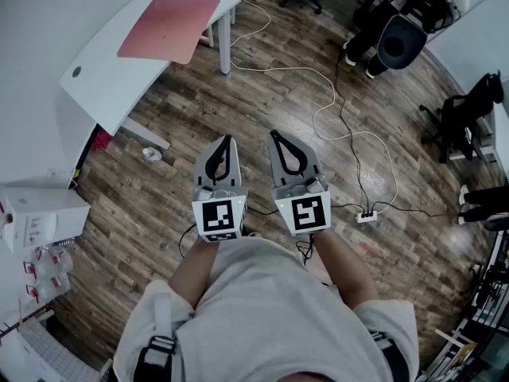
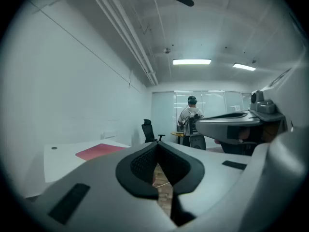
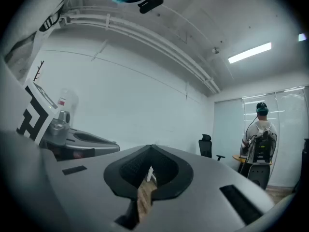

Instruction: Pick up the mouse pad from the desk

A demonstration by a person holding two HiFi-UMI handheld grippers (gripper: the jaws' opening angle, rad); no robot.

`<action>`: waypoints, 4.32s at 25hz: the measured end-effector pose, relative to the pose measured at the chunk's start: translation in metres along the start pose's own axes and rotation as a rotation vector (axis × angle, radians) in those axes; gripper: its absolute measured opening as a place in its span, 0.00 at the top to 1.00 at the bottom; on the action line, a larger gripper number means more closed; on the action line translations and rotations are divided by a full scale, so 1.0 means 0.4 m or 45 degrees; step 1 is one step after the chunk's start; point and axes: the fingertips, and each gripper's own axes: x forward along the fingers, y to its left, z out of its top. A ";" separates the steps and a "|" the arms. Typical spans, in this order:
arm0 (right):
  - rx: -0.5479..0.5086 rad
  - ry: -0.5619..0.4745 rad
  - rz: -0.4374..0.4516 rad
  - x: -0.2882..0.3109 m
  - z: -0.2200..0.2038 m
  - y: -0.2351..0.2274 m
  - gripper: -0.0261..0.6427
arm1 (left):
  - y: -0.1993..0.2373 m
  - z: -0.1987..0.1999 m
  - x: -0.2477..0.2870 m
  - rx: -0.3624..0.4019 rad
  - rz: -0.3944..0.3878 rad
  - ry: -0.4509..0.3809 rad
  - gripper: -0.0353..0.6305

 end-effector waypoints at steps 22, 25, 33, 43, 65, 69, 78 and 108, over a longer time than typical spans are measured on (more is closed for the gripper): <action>0.167 0.419 0.354 0.562 -0.302 0.180 0.90 | 0.478 -0.353 0.280 -0.222 -0.017 0.458 0.93; 0.251 0.449 0.378 0.616 -0.335 0.178 0.90 | 0.516 -0.362 0.288 -0.178 0.026 0.478 0.93; 0.311 0.441 0.496 0.789 -0.383 0.198 0.90 | 0.598 -0.419 0.369 -0.227 0.158 0.528 0.93; 0.364 0.522 0.644 1.003 -0.525 0.122 0.90 | 0.672 -0.522 0.533 -0.228 0.247 0.735 0.93; 0.797 0.666 0.777 1.354 -0.752 0.032 0.66 | 0.845 -0.803 0.796 -1.046 0.347 0.732 0.66; 0.891 0.691 0.800 1.372 -0.770 0.033 0.62 | 0.834 -0.816 0.811 -1.150 0.317 0.705 0.64; 0.945 0.727 0.822 1.419 -0.790 0.040 0.61 | 0.853 -0.816 0.857 -1.286 0.312 0.611 0.64; 0.696 0.716 0.877 1.504 -0.637 0.022 0.86 | 0.927 -0.636 0.963 -0.807 0.113 0.670 0.84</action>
